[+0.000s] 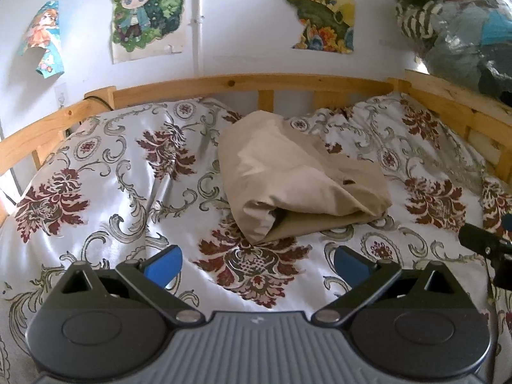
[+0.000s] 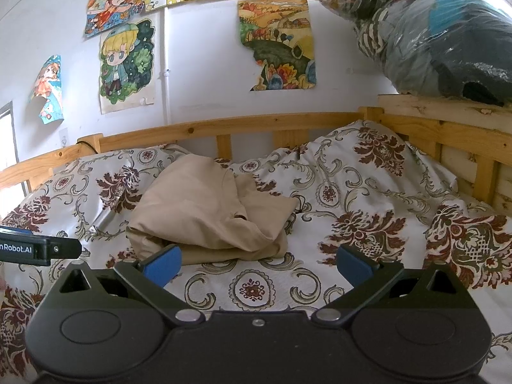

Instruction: Fold large clothes

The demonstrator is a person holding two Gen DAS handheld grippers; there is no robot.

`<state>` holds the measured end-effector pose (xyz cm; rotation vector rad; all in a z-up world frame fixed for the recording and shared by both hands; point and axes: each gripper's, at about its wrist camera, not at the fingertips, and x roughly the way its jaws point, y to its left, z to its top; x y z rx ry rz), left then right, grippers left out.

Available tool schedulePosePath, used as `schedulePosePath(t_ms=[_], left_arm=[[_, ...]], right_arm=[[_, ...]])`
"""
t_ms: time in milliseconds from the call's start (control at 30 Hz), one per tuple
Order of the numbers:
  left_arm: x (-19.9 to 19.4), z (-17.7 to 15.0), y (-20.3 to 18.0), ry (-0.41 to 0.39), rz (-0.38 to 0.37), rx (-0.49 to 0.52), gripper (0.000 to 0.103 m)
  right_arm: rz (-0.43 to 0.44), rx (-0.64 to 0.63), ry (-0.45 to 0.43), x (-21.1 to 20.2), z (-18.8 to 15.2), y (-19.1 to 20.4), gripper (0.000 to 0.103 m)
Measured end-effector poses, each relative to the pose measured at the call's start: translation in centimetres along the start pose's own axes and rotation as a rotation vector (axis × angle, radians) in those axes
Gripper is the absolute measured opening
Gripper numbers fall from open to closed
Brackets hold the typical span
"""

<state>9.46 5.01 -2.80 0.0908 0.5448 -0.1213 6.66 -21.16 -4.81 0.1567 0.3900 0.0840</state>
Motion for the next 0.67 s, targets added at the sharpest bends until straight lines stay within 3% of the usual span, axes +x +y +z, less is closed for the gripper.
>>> schedulePosePath(t_ms=[667], left_arm=[[-0.05,-0.22,0.30,-0.008,-0.003,0.030,0.102]], right_arm=[[0.001,0.001,0.001,-0.01,-0.01,-0.03,0.102]])
